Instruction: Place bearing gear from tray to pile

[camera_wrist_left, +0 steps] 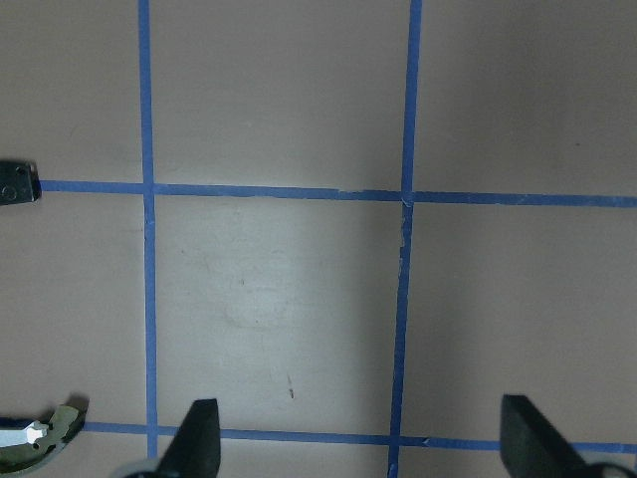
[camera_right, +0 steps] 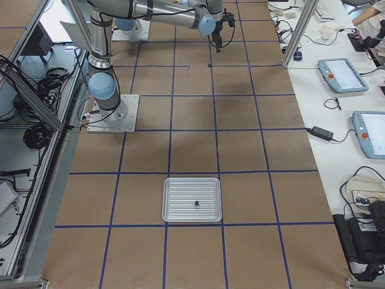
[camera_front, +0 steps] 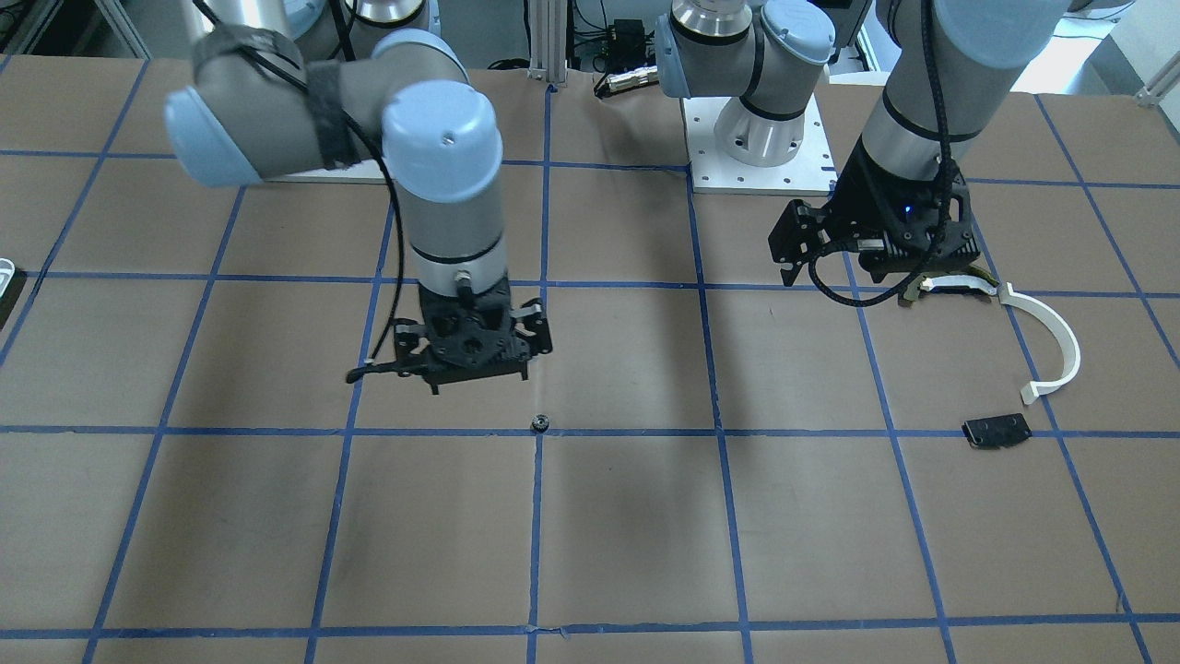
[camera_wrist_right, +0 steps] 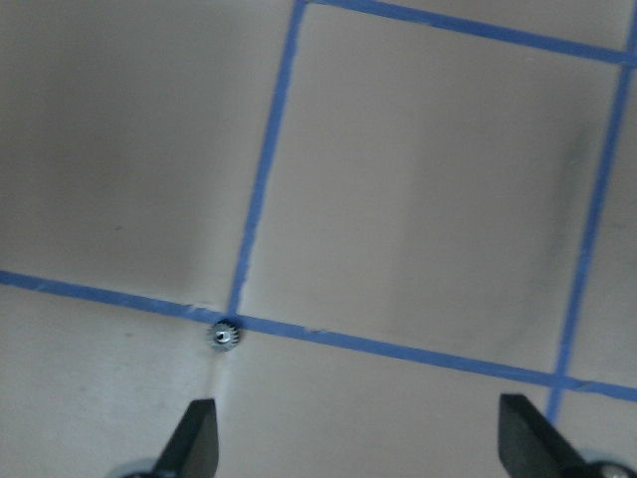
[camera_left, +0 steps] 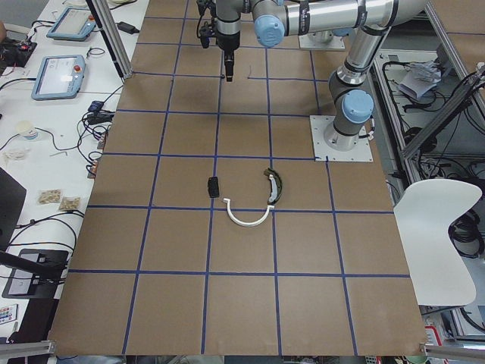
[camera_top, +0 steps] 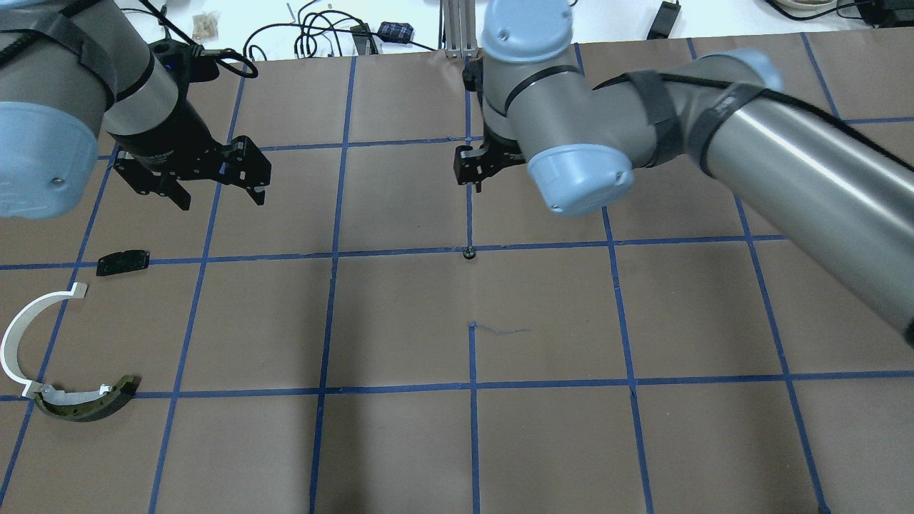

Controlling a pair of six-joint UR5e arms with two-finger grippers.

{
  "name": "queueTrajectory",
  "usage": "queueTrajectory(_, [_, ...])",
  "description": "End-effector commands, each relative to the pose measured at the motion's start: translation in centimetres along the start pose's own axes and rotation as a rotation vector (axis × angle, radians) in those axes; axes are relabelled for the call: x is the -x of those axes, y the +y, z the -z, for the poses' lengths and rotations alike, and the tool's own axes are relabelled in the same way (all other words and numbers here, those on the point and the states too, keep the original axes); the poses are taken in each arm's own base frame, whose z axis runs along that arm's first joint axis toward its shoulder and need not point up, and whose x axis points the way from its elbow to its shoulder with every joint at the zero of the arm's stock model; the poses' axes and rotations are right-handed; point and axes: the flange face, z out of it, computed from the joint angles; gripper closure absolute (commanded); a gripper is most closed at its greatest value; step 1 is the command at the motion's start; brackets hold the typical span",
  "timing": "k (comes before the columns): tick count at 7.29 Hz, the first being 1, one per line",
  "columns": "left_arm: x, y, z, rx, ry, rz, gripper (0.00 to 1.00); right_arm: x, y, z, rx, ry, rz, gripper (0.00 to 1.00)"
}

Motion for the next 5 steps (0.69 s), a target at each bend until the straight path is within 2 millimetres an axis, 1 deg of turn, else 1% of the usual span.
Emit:
queueTrajectory(1, [-5.2, -2.1, -3.5, -0.025, 0.014, -0.046, 0.0, -13.9, 3.2, 8.3, 0.025, 0.041, 0.015, 0.0])
queueTrajectory(2, [-9.5, -2.3, -5.9, -0.017, 0.018, -0.113, 0.0, -20.2, 4.9, 10.6, 0.035, 0.109, 0.083, 0.0])
queueTrajectory(3, [-12.3, -3.4, -8.0, -0.028, 0.05, -0.147, 0.0, -26.5, 6.6, 11.5, 0.065, 0.152, 0.083, 0.0])
queueTrajectory(4, [-14.8, -4.2, -10.6, -0.029, 0.111, -0.151, 0.0, -31.9, 8.3, 11.6, 0.084, 0.162, 0.019, 0.0])
queueTrajectory(5, [-17.4, -4.4, -13.1, -0.026, 0.129, -0.146, 0.0, -37.2, 10.5, 11.0, 0.106, 0.17, -0.083, 0.0])
